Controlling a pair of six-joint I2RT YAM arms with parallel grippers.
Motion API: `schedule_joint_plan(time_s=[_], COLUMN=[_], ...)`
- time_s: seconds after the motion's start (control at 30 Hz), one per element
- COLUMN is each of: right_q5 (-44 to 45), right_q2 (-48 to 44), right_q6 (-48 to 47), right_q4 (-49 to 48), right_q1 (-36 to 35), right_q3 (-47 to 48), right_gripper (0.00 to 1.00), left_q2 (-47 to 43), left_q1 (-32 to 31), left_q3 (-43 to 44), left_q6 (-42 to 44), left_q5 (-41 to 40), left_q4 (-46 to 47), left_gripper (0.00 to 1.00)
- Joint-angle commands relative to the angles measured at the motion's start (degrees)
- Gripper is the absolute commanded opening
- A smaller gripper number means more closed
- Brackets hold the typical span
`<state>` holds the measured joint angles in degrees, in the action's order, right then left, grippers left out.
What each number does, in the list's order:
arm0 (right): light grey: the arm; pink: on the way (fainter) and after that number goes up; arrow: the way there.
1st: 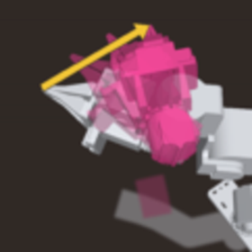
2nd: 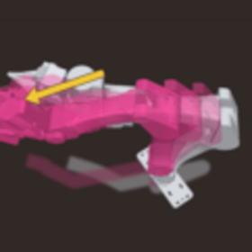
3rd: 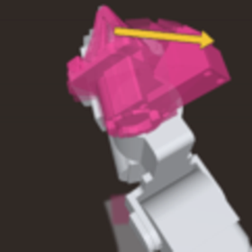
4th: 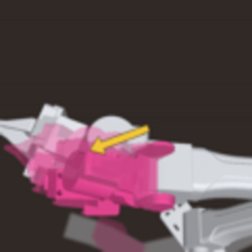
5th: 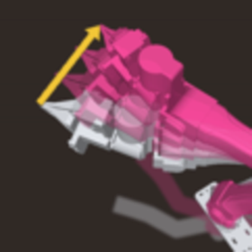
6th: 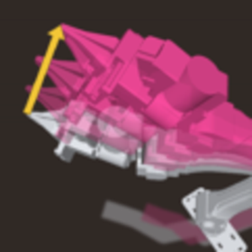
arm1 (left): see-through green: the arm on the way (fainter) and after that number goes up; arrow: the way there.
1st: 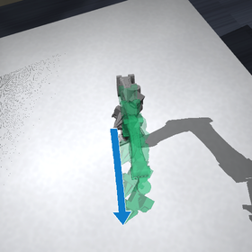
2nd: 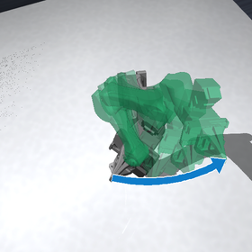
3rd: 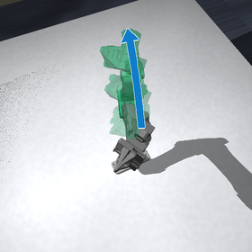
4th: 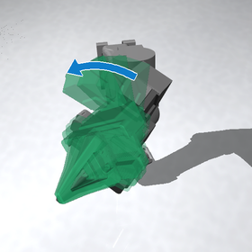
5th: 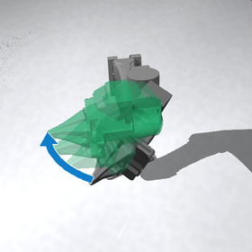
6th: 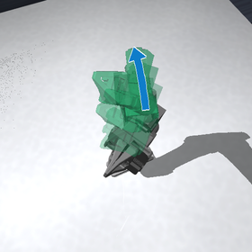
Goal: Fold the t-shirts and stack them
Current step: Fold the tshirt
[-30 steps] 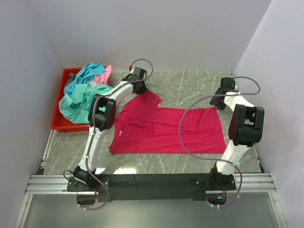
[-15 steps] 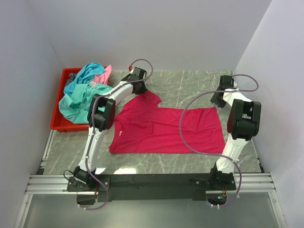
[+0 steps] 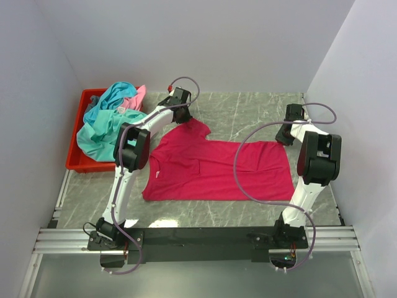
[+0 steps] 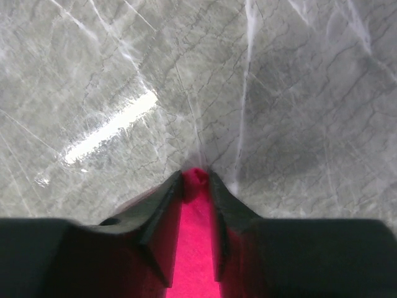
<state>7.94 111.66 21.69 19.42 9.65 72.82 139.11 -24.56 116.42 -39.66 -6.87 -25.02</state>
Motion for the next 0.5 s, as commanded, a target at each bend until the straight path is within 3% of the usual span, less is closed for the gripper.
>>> schedule_joint_plan(time_s=[0.0,0.07,0.1,0.17,0.47], right_q5=[0.40,0.67,1.19,1.55,1.29], right_q2=[-1.62,-1.18,-1.09,-0.91,-6.97], right_q6=[-0.25,-0.60,-0.69,-1.04,-2.97], right_q4=[-0.09,0.35,0.88,1.32,3.78], right_q1=[0.37,0.37,0.37,0.37,0.37], right_q3=[0.48,1.18,1.97,2.68,2.25], right_gripper=[0.29,0.21,0.09,0.00,0.00], left_q2=[-3.67,-3.76,-3.93,-4.19,-10.52], left_q1=[-0.14,-0.05,0.03,0.47,2.41], left_q3=[-0.14,0.03,-0.05,0.03,-5.31], left_q6=[0.72,0.64,0.55,0.03,0.28], left_q5=[0.11,0.02,0.02,0.63,1.34], left_q4=[0.05,0.05,0.05,0.23,3.74], left_gripper=[0.00,0.00,0.00,0.00,0.00])
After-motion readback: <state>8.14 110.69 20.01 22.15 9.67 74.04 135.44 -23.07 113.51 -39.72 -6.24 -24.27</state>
